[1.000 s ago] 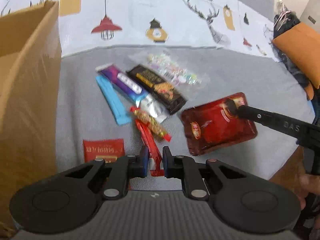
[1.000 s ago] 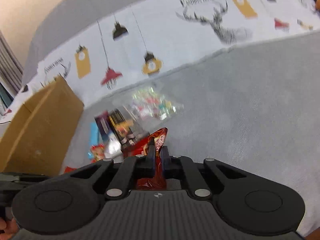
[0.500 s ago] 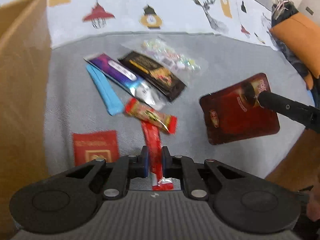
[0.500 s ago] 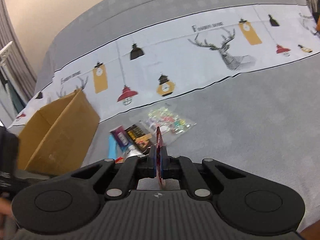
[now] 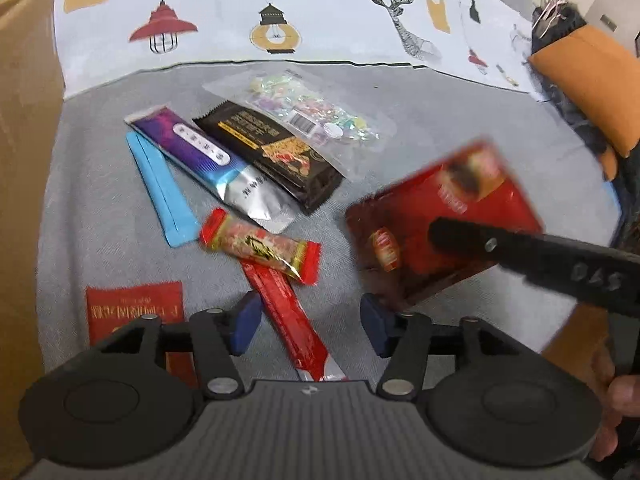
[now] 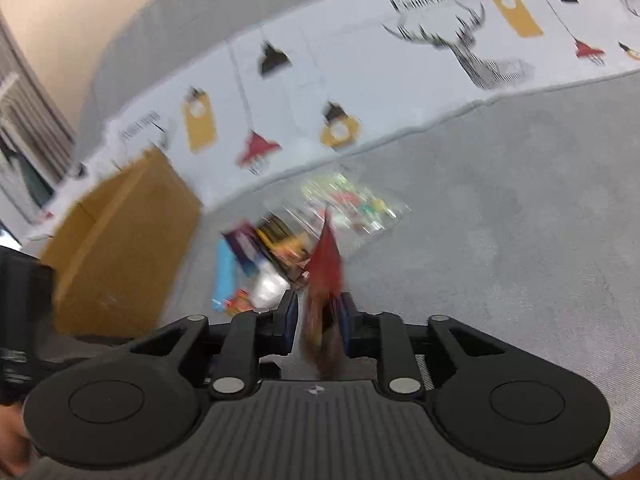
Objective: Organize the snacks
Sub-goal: 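Grasp the long red stick with left tool while right tool lifts red pouch, then carry the red stick and red pouch to the box and release them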
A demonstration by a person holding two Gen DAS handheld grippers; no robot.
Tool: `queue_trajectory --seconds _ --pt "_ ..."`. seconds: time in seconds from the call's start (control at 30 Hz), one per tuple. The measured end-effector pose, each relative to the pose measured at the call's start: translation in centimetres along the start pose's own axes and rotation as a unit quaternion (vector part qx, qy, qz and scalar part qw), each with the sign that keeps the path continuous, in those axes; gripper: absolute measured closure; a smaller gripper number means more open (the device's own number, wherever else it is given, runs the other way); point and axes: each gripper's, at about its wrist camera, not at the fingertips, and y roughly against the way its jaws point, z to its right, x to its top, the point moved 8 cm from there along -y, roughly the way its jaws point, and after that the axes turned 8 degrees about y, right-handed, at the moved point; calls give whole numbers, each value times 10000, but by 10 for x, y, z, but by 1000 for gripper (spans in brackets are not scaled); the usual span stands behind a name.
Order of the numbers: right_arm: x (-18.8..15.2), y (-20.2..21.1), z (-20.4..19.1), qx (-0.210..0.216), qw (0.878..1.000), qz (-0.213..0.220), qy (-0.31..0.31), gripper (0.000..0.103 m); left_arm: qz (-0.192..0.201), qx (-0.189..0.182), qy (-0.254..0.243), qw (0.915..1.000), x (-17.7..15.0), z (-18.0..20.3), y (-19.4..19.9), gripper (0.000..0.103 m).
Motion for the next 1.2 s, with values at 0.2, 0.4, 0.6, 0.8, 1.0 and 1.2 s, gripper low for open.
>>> queue_trajectory --seconds 0.2,0.4,0.6,0.8,1.0,1.2 --pt "7 -5 -3 -125 9995 206 194 94 -75 205 70 9997 4 -14 2 97" --pt "15 12 -5 -302 9981 452 287 95 29 216 161 9996 2 -18 33 97" --pt "16 46 -27 -476 9955 698 431 95 321 62 168 9993 5 -11 82 97" --pt "8 76 -71 -488 9943 888 329 95 749 -209 215 9967 11 -12 136 97" --pt "15 97 -141 -365 9921 1084 509 95 1269 -486 431 9898 20 -31 194 97" --pt "42 112 -223 -129 9869 1309 933 95 1912 -478 746 9776 38 -76 262 96"
